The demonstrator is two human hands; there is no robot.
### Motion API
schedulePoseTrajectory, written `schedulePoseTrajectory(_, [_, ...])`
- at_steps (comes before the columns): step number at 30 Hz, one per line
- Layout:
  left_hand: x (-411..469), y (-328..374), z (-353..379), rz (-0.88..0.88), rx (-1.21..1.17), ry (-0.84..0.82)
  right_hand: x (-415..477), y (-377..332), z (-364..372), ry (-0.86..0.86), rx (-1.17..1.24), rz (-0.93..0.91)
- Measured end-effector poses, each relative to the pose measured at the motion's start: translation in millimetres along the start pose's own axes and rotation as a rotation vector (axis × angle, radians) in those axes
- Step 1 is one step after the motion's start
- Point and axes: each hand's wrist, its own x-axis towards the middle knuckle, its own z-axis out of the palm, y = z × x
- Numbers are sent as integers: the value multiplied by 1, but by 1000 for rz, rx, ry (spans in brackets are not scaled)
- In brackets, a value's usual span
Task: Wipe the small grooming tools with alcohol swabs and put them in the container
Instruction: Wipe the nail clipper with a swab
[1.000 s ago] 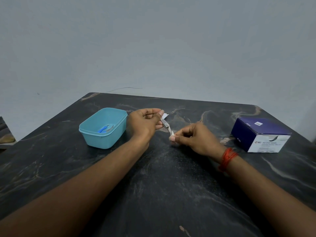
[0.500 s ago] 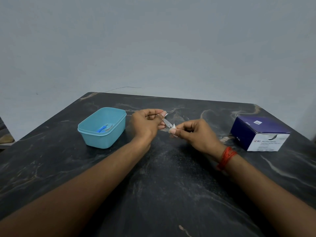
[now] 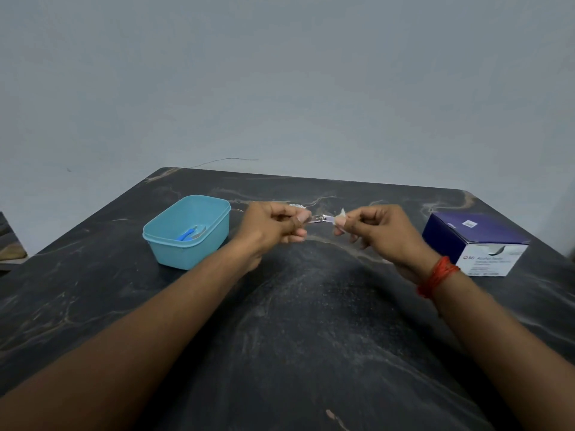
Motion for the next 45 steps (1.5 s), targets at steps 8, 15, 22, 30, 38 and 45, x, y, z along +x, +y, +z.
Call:
schedulePoseTrajectory(8, [-17, 6, 14, -81, 102, -413, -1, -5, -4, 76, 222, 62])
schedulePoseTrajectory(15, [-17, -8, 25, 42, 34, -260, -4, 2, 12, 2, 377, 177])
schedulePoseTrajectory(22, [-17, -9, 27, 33, 66, -294, -1, 3, 10, 166, 497, 240])
schedulePoseTrajectory(30, [-18, -7, 25, 30, 39, -246, -1, 2, 14, 84, 378, 281])
schedulePoseTrajectory(38, [-18, -5, 24, -36, 12, -288, -1, 6, 12, 145, 345, 240])
schedulePoseTrajectory(45, [-15, -5, 21, -54, -126, -130, -1, 5, 11, 197, 49, 23])
